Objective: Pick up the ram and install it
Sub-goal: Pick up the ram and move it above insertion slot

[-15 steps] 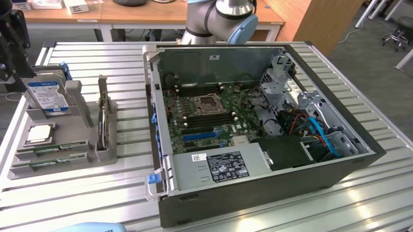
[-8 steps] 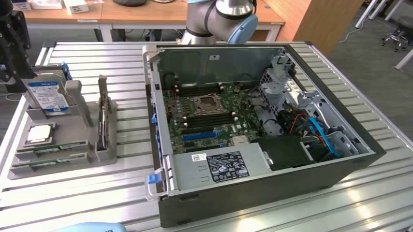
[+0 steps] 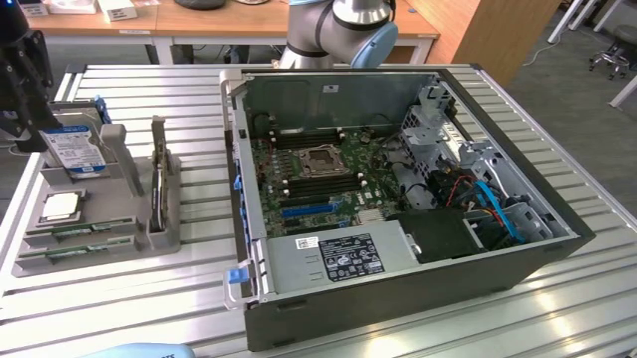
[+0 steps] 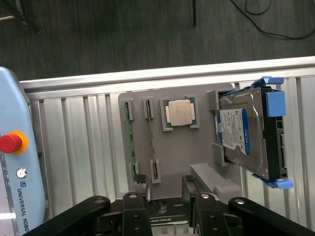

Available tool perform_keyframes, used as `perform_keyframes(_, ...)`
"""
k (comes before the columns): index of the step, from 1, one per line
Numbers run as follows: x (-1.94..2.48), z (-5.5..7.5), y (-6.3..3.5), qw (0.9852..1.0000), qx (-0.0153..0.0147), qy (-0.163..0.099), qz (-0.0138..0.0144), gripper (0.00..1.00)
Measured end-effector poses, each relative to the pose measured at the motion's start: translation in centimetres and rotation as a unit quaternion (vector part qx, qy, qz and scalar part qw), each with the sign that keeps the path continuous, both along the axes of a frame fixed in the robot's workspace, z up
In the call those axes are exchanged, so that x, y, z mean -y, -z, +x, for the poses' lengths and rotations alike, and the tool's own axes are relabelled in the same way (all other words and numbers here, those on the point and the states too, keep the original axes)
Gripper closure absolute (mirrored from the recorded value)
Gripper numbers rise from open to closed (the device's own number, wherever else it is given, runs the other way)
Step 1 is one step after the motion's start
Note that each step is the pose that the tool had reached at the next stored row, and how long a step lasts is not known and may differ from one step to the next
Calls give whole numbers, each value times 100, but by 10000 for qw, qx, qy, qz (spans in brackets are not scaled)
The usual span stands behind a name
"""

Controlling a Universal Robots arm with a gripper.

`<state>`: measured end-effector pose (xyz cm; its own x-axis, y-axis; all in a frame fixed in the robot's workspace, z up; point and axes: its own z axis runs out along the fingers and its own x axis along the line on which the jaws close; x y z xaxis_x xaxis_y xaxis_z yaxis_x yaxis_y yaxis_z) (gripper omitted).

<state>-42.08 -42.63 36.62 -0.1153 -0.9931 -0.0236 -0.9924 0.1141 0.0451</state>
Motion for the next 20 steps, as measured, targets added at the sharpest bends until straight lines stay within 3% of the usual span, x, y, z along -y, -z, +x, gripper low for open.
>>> perform_keyframes(20, 0, 1, 342, 10000, 1, 0, 0, 59)
